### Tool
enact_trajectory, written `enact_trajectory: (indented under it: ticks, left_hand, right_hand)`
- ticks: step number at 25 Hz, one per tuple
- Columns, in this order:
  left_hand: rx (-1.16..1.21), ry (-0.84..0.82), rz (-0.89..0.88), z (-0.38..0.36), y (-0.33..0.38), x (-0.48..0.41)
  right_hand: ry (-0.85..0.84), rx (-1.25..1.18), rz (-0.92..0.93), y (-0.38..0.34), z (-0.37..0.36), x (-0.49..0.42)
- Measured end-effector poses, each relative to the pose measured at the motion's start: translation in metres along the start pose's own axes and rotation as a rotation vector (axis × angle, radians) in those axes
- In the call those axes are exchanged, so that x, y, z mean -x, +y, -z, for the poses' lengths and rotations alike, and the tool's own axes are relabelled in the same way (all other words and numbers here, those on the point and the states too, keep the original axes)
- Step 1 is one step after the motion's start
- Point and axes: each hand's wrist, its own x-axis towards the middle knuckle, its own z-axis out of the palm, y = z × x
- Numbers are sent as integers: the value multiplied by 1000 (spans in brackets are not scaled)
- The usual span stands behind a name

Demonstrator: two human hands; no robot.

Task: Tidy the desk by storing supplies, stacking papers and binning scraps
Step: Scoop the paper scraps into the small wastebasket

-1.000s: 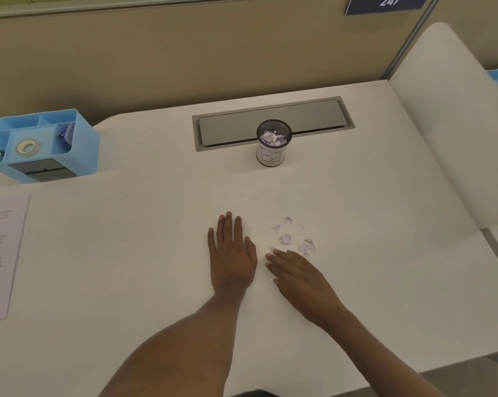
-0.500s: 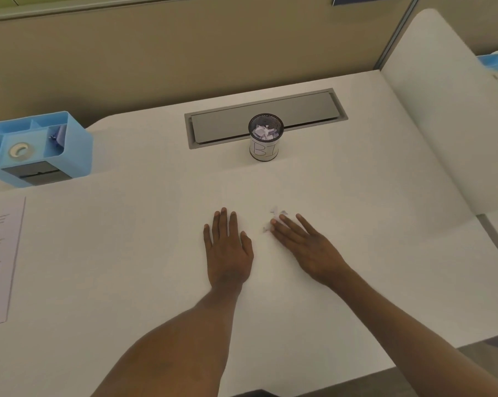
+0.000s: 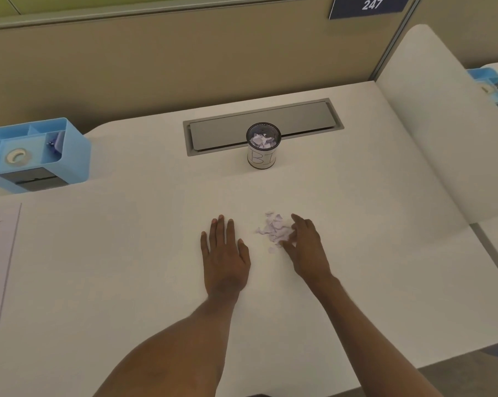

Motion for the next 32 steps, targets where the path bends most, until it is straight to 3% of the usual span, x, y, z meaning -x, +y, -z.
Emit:
enact_trajectory:
  ticks: [3,6,9,13,19,24,30,32]
  left_hand:
    - [5,13,-5,0,0,0]
    - [4,11,-9,0,0,1]
    - [1,10,-14,0,0,1]
    - [9,23,-16,1,0,1]
    - [12,15,-13,2,1,1]
    - [19,3,-11,2,0,1]
    - [34,4,-5,0,0,0]
    - [33,13,-7,0,-1,0]
  right_hand:
    - [27,131,94,-8,4,-19]
    - [-118,358,237,-18,-4,-36]
    - [-223,423,336,-20,-14,-46]
    - [-110,446,427,-18,-14,-45]
    - [-183,621,422,-10,2,-39]
    - [-289,602,320,-20,5,-52]
    - [-398,439,292,-12,2,-60]
    - [-362,346,220,-13,3,-67]
